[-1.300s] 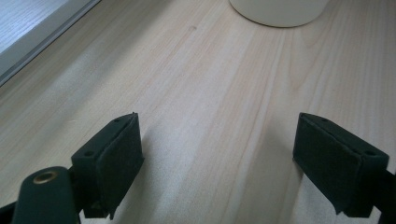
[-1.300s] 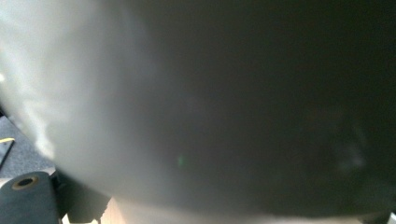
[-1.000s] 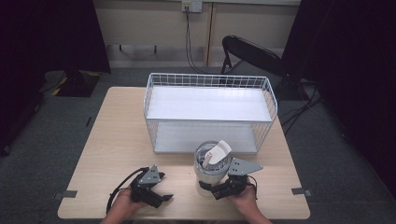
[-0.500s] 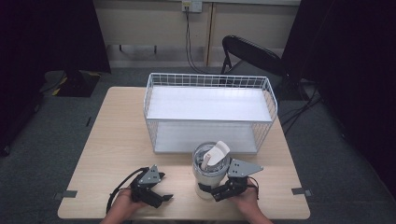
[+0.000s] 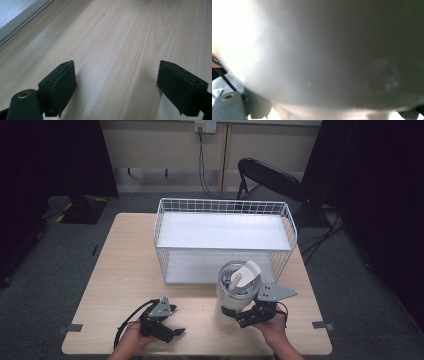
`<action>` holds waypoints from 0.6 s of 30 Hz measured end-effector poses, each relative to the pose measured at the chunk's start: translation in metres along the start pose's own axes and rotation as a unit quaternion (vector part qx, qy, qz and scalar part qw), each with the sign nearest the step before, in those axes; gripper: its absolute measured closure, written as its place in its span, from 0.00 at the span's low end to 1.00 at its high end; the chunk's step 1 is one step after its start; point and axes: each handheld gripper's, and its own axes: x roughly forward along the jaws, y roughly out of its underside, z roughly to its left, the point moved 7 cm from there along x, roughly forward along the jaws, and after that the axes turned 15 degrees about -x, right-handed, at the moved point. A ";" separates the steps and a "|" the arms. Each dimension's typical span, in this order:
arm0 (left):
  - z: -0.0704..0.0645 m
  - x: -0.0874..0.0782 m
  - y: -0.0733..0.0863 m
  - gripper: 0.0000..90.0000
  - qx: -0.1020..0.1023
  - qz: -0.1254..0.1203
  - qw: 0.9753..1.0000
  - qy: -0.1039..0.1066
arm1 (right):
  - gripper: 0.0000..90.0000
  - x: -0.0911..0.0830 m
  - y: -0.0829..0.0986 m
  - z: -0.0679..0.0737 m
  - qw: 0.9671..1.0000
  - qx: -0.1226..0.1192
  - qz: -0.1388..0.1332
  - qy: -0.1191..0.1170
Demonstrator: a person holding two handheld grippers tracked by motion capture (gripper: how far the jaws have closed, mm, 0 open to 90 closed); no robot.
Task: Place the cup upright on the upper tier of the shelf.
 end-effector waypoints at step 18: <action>0.000 0.000 0.000 0.17 0.000 0.000 1.000 0.000 | 0.11 -0.001 -0.020 -0.025 1.000 0.022 0.018 0.000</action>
